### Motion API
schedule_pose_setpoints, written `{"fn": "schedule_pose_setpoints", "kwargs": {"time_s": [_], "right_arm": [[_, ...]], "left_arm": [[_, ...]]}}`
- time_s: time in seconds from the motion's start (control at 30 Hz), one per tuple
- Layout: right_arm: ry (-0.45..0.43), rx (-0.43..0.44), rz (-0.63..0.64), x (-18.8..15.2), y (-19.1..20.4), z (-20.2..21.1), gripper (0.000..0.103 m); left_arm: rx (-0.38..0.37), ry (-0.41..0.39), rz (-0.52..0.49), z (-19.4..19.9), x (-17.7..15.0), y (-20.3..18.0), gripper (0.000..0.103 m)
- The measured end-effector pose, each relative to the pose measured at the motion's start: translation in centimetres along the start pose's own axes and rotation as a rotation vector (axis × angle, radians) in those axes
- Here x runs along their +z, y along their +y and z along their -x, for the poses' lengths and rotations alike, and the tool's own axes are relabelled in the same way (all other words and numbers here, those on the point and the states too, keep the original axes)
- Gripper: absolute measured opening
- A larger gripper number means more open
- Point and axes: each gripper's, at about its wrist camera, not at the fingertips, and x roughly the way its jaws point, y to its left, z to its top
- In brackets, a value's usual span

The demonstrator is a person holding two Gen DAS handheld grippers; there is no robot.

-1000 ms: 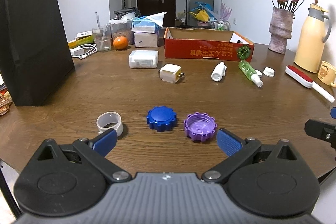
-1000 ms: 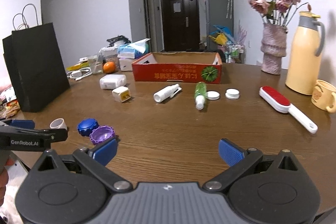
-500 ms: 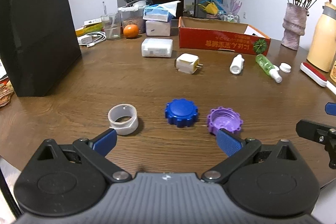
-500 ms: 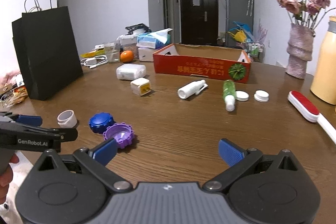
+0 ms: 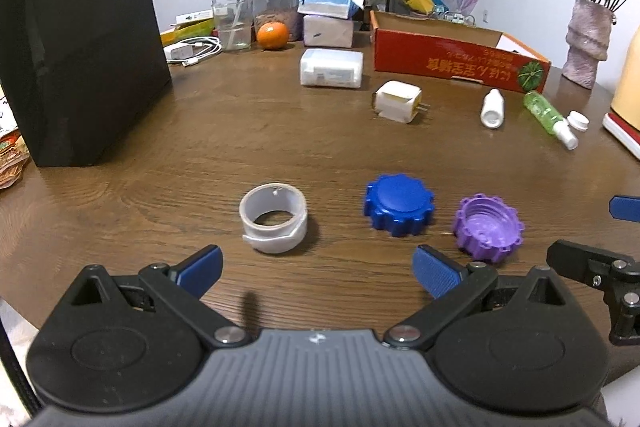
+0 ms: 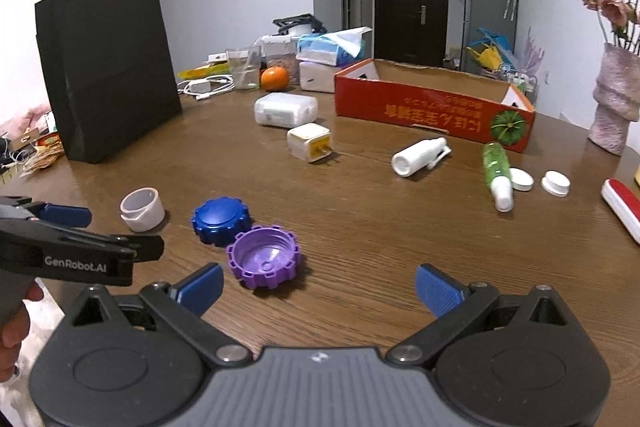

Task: Organize rigid objects
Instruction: 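Lower the right tool onto the purple cap and close while the left tool grasps the white tape roll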

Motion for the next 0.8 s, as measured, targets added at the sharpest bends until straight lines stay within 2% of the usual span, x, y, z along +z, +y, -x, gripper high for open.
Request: {"fn": "schedule_pose_setpoints", "kwargs": {"time_s": [0.37,0.47,0.67,0.73,0.8], "right_arm": [[0.026,0.019,0.007,0.5,1.5,-3.6,0.1],[0.048,0.026,0.027,0.5,2.0,-4.5,0.094],[0.074,0.048,0.044,0.8,2.5,-6.3,0.075],[0.071,0.048,0.053,0.8,2.6,-6.6,0.06],[0.067,0.059,0.063,1.0,2.7,-6.7,0.053]], "left_arm": [[0.021,0.021,0.018,-2.2,0.4,2.4,0.103],[0.021,0.031,0.023,-2.9,0.5,2.9,0.103],[0.017,0.033,0.025,-3.5,0.9,3.6,0.103],[0.019,0.034,0.027,-3.8,1.0,3.8,0.103],[0.02,0.037,0.03,-4.1,1.1,3.9,0.103]]}}
